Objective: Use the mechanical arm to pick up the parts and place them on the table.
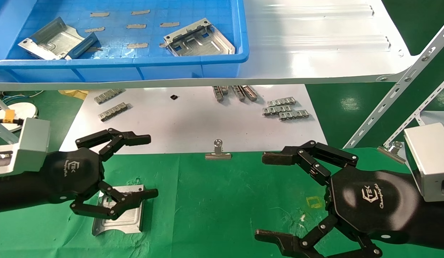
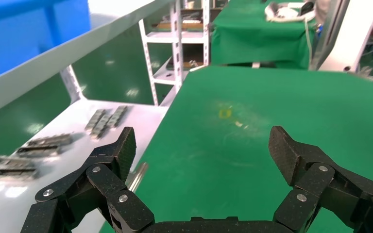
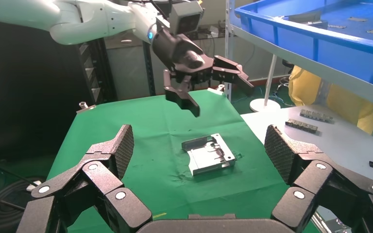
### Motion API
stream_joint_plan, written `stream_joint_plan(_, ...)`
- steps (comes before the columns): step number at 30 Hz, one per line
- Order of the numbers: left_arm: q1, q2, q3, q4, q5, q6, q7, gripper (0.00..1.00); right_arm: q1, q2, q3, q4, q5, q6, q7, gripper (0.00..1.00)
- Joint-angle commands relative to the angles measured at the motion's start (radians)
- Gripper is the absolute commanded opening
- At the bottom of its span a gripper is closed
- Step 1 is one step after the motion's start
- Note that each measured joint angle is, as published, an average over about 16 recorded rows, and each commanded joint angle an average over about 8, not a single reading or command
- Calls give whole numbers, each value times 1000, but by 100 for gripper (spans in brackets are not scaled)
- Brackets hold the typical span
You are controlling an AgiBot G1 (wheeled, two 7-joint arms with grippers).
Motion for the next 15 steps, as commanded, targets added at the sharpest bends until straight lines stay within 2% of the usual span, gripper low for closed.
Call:
stream_joint_plan(1,20,-7,-20,-39,-8,-3,-29,100,0,0,0,0,0,0,0,100)
stream_joint_plan(15,157,-55,-160,-309,-62,-27,-234,100,0,0,0,0,0,0,0,100)
